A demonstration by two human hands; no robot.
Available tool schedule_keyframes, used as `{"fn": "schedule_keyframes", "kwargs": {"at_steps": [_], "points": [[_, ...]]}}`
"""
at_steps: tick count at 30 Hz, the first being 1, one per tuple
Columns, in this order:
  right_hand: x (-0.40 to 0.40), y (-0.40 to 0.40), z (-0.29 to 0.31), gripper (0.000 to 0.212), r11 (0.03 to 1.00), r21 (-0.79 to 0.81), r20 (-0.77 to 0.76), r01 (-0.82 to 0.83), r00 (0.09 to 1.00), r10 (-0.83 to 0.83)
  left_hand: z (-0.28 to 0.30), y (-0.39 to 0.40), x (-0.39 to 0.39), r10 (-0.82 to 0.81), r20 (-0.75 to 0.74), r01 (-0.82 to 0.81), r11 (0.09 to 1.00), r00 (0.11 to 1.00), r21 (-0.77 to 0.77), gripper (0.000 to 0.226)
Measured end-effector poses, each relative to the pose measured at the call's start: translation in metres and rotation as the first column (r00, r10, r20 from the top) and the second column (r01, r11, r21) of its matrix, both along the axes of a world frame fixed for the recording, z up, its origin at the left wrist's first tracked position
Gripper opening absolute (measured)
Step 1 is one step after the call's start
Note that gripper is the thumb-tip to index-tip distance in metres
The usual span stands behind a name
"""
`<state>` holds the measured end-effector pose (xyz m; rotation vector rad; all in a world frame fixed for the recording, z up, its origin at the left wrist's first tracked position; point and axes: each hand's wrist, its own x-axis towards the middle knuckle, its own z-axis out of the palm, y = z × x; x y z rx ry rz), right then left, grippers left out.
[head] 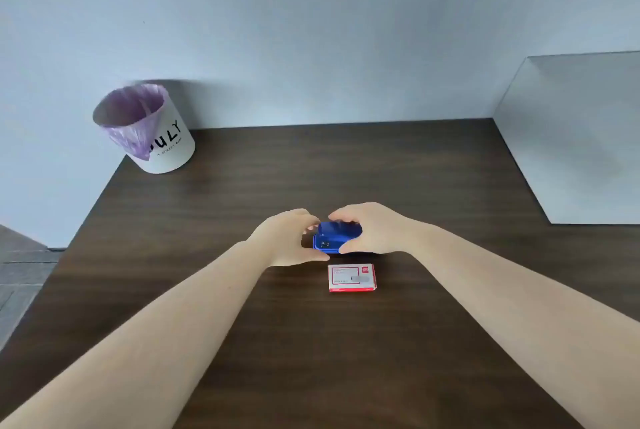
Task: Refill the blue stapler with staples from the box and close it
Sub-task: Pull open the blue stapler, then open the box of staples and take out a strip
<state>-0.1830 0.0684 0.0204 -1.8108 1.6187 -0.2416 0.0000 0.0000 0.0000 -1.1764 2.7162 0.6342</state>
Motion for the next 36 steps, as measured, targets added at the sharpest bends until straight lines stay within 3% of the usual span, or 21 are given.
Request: {"fn": "schedule_keyframes", "kwargs": {"at_steps": [8,11,14,18,25,29,33,36], "points": [[0.01,-0.007,-0.036,0.024,0.935,-0.356,0.022,0.011,1.0,-0.003,-0.05,-0.001,-0.005,0.153,-0.382,-0.143,0.988,0.911,0.054,0.03],[0.005,-0.001,-0.034,0.021,0.883,-0.462,0.111,0.08,0.993,-0.032,-0.055,-0.002,-0.004,0.109,-0.436,-0.114,0.993,0.893,0.015,0.03],[-0.002,0.018,-0.026,0.026,0.803,-0.538,0.27,0.256,0.955,-0.124,-0.058,0.003,0.0,0.095,-0.461,-0.127,0.991,0.882,-0.038,0.03],[-0.016,0.044,-0.022,0.027,0.719,-0.495,0.532,0.488,0.825,-0.193,-0.06,0.016,0.009,0.087,-0.455,-0.167,0.976,0.886,-0.138,0.027],[-0.044,0.078,-0.041,0.019,0.687,-0.249,0.782,0.683,0.56,-0.274,-0.063,0.036,0.026,0.145,-0.468,-0.249,0.953,0.872,-0.17,0.032],[-0.066,0.092,-0.064,0.016,0.704,-0.258,0.718,0.662,0.619,-0.319,-0.067,0.036,0.028,0.119,-0.486,-0.246,0.947,0.866,-0.205,0.029],[-0.069,0.095,-0.077,0.009,0.717,-0.394,0.443,0.575,0.802,-0.4,-0.07,0.033,0.031,0.139,-0.523,-0.259,0.952,0.841,-0.164,0.031],[-0.063,0.092,-0.077,0.013,0.758,-0.448,0.307,0.474,0.878,-0.368,-0.068,0.037,0.029,0.146,-0.586,-0.268,0.955,0.797,-0.126,0.049]]}}
